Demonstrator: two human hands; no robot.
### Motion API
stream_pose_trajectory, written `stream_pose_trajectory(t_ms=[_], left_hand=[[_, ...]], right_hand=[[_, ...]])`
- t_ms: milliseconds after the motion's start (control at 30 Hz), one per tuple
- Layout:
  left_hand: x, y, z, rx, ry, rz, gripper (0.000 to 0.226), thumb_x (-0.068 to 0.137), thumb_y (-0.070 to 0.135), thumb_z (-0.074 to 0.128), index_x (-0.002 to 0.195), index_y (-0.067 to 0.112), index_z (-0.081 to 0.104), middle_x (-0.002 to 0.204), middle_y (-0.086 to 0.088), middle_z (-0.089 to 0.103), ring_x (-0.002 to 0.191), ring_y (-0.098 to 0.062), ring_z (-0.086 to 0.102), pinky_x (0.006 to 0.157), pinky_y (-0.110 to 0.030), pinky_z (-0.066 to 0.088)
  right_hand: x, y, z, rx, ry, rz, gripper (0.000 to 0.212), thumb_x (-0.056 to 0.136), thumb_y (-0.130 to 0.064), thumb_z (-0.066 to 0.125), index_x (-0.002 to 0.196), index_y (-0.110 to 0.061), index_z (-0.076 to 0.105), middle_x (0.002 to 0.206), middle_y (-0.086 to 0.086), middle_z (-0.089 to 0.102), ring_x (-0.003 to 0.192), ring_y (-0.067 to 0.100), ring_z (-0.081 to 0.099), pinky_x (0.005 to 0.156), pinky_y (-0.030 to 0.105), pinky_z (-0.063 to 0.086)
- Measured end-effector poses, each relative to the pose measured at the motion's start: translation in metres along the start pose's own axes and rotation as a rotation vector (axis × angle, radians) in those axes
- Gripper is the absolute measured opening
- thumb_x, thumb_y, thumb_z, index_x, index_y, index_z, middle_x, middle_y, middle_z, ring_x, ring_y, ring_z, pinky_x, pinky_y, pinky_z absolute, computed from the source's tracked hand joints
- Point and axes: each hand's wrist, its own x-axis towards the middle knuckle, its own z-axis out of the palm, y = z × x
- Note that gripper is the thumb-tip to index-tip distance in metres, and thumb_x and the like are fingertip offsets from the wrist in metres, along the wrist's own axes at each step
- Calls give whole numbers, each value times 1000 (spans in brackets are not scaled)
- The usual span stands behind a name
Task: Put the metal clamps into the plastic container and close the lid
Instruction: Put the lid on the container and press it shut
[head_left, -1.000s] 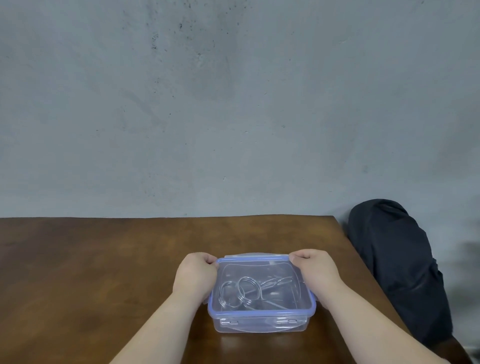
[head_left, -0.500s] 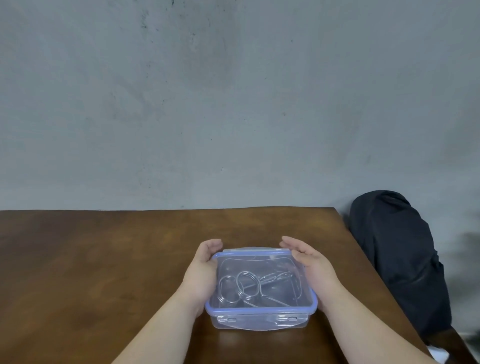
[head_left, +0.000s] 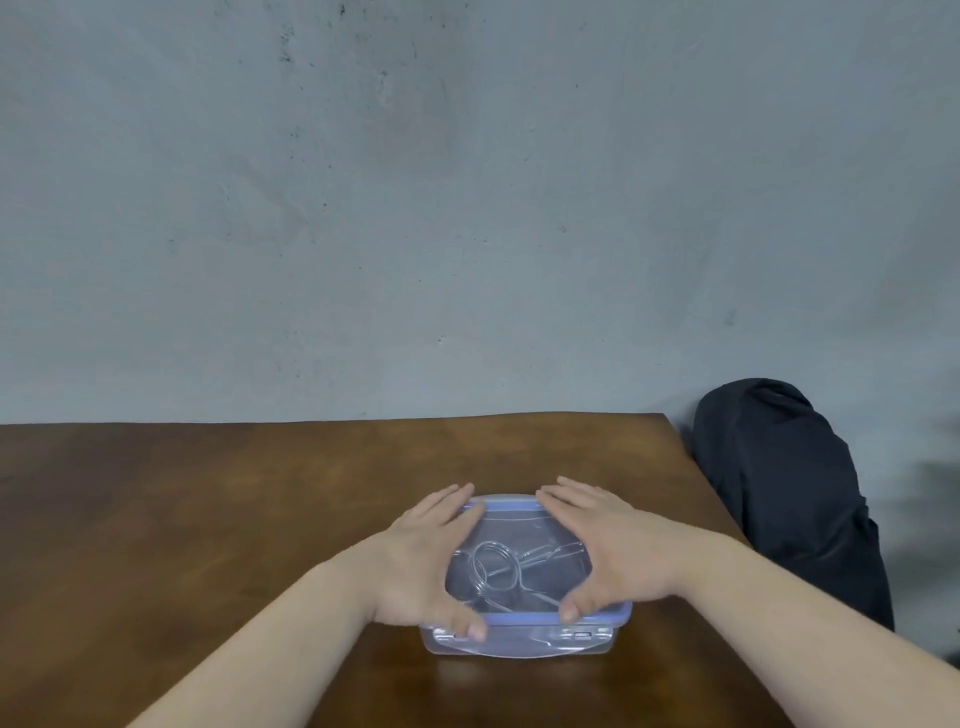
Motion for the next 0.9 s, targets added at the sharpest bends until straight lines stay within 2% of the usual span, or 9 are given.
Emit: stream_pose_trajectory(t_ms=[133, 267, 333, 433, 500, 633, 733, 800, 900], left_hand=[[-3, 13, -13, 96, -115, -34, 146, 60, 74, 78, 160, 24, -15, 169, 9, -21, 152, -11, -25, 128, -47, 11], [-4, 28, -13, 153, -87, -41, 134, 63, 62, 75, 161, 26, -10, 166, 4, -2, 153, -17, -8, 120, -44, 33], [-4, 29, -10, 146, -55, -51, 131, 62, 57, 73, 161, 27, -8, 165, 2, 0, 153, -17, -7, 118, -43, 37], [-8, 31, -5, 86, -34, -70, 130, 63, 49, 72, 161, 25, -9, 169, 3, -10, 154, -16, -18, 121, -41, 32], [-10, 31, -1, 24, 10, -71, 129, 63, 42, 73, 161, 25, -10, 170, 7, -15, 153, -11, -23, 123, -39, 29], [-16, 31, 3, -102, 80, -47, 129, 66, 32, 75, 160, 33, -13, 166, 19, -26, 151, -2, -25, 121, -37, 33], [-18, 29, 8, -141, 133, -12, 126, 68, 36, 76, 160, 36, -11, 158, 27, -31, 150, 0, -24, 119, -31, 35], [-20, 28, 11, -121, 156, 7, 125, 72, 45, 76, 160, 34, -11, 156, 27, -30, 150, 0, -25, 123, -30, 26], [-21, 28, 12, -95, 136, -8, 131, 70, 57, 79, 160, 34, -14, 161, 21, -26, 150, -4, -27, 128, -40, 13]], right_hand=[[-4, -15, -10, -131, -179, 39, 140, 63, -82, 70, 155, -31, -23, 168, -4, -22, 149, 15, -29, 123, 47, -13], [-4, -29, -5, -223, -139, 52, 131, 68, -67, 73, 157, -31, -16, 167, 6, -4, 153, 29, -13, 123, 50, -8], [-3, -30, -3, -234, -104, 52, 127, 68, -64, 71, 157, -32, -13, 166, 8, 1, 153, 31, -9, 123, 52, -8], [-5, -29, 1, -189, -80, 57, 124, 67, -64, 71, 157, -34, -10, 165, 5, 4, 152, 29, -5, 124, 51, -2], [-6, -28, 3, -159, -57, 56, 123, 68, -65, 72, 157, -34, -7, 163, 0, 5, 151, 27, 0, 124, 47, 9], [-6, -29, 7, -129, -18, 50, 122, 68, -62, 72, 158, -33, -4, 165, -2, 2, 151, 23, -3, 120, 42, 21], [-10, -31, 9, -103, 18, 34, 119, 70, -61, 72, 158, -32, -1, 166, -2, 2, 152, 22, -5, 121, 41, 18], [-12, -31, 10, -111, 29, 31, 119, 71, -63, 72, 159, -32, -2, 168, -2, -3, 152, 20, -10, 123, 42, 11], [-12, -31, 12, -120, 18, 35, 125, 68, -70, 71, 158, -35, -9, 169, -3, -19, 150, 14, -27, 124, 50, -7]])
